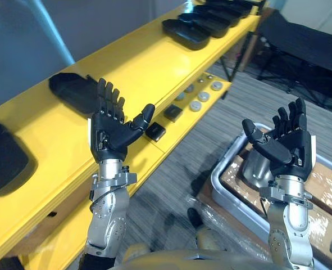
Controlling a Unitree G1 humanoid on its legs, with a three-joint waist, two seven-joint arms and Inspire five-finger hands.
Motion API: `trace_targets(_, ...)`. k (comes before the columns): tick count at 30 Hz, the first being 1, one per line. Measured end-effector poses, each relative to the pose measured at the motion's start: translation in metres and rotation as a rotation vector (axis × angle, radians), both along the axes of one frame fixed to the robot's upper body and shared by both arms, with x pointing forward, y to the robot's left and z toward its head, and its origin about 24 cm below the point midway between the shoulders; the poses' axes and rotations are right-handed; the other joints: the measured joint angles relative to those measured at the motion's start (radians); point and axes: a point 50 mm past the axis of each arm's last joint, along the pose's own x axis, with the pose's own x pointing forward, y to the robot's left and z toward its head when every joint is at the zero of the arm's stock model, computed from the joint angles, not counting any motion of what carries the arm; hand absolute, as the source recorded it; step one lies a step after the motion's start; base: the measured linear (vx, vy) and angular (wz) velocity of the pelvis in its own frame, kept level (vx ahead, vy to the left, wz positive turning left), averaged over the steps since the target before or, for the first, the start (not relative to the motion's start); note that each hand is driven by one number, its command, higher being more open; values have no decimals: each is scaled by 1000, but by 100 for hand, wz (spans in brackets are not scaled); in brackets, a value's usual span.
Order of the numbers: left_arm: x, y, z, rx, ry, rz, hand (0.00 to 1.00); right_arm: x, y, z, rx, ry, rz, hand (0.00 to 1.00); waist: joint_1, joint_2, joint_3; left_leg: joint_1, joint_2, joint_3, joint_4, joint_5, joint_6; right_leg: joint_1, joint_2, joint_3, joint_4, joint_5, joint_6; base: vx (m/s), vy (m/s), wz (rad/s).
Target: Walk over and take three plastic housings, then place them on the shelf
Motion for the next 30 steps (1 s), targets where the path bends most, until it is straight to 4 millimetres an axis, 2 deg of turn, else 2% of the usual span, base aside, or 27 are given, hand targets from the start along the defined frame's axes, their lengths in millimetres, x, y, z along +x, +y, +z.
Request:
trace_targets(3,0,-3,0,-45,-9,-35,100,0,12,-6,48,18,31,100,9,-1,2,-4,-8,12,19,-9,9,-20,-1,1,42,-8,-2,0,100,-8)
trace_targets(5,-1,-10,2,-44,-31,-77,100,-6,26,-16,144,48,62,100,18,-1,19,-26,-2,9,89,-38,10,-70,19,-6,170,-66,4,-2,59,5)
trace_targets(7,-2,-16,3,-43,-42,-108,100,-13,34,-22,199,69,63,100,28,-3,40,-40,2,9,147,-61,16,-100,39,-6,256,-89,3,-54,41,-7)
trace_targets(8,-2,-21,3,-45,-44,-133,100,-20,38,-28,230,91,63,100,33,-7,59,-43,2,19,176,-77,23,-107,44,-3,281,-88,3,-146,62,-32)
trace_targets(9,-3,-25,3,-48,-43,-154,100,-28,39,-34,271,111,66,100,38,-8,67,-59,7,36,218,-97,36,-109,43,1,273,-79,17,-223,86,-45)
trace_targets(11,-4,-29,3,-54,-45,-174,100,-36,39,-38,306,109,87,100,45,-12,86,-75,24,69,272,-120,54,-104,37,-6,234,-47,30,-253,82,-63)
trace_targets(12,-4,-30,1,-54,-34,-178,100,-37,41,-38,325,89,116,100,52,-16,103,-87,36,112,282,-114,81,-92,-9,-91,155,-28,-53,-325,107,-77)
trace_targets(13,-4,-30,1,-55,-31,-179,100,-35,41,-36,322,69,126,100,57,-10,108,-92,49,134,277,-105,91,-111,-29,-157,157,-44,-78,-377,146,-111)
trace_targets(14,-3,-30,0,-65,-18,-173,100,-29,45,-29,316,16,173,100,83,-6,111,-93,78,184,245,-69,96,-156,-60,-278,264,-46,-79,-319,130,-96)
trace_targets(16,-3,-28,-2,-62,-16,-169,100,-19,54,-20,303,-37,241,100,105,-14,108,-84,92,215,178,-13,94,-166,-100,-350,415,-70,-99,-167,24,-66)
trace_targets(17,-3,-24,-2,-50,-25,-171,100,-11,64,-13,284,-76,294,100,110,-17,108,-83,96,220,111,42,87,-154,-133,-382,521,-122,-99,-69,-80,-22)
trace_targets(18,-3,-23,-2,-44,-28,-175,100,-6,69,-10,284,-89,314,100,114,-25,103,-85,96,221,73,73,84,-141,-149,-393,563,-147,-98,-83,-156,-15)
trace_targets(19,-2,-19,-3,-25,-31,-183,100,2,77,-9,291,-97,342,100,124,-39,94,-91,94,220,-5,132,69,-111,-174,-405,614,-177,-97,-105,-226,-9)
trace_targets(20,-2,-15,-7,-23,-22,-191,100,13,83,-11,278,-89,352,100,130,-57,84,-92,91,218,-73,184,50,-62,-195,-413,612,-178,-98,-107,-252,-11)
trace_targets(21,-3,-14,-10,-26,-10,-196,100,17,85,-13,265,-74,347,100,133,-65,79,-92,87,218,-94,202,40,-35,-201,-413,591,-174,-98,-94,-306,-12)
trace_targets(22,-3,-12,-16,-18,20,-217,100,21,85,-20,273,-38,327,100,135,-94,63,-97,80,219,-111,224,19,24,-214,-414,515,-134,-81,-93,-311,-24)
trace_targets(23,-2,-14,-24,-25,61,-243,100,22,83,-29,274,7,296,100,139,-83,60,-104,79,198,-118,238,1,38,-201,-420,456,-155,-59,-86,-296,-34)
trace_targets(25,-3,-21,-33,-44,113,-274,100,19,72,-42,234,87,232,100,137,-48,50,-101,96,170,-150,256,-21,51,-181,-442,364,-165,-45,-61,-214,-72)
trace_targets(28,-3,-27,-34,-80,118,-306,100,10,55,-63,209,211,162,100,110,-50,50,-102,125,224,-151,265,-34,106,-168,-497,177,-170,-24,-55,-191,-81)
trace_targets(30,-3,-27,-34,-83,125,-298,100,8,45,-69,189,246,139,100,91,-48,53,-102,139,225,-150,269,-41,105,-154,-497,132,-169,-23,-57,-139,-70)
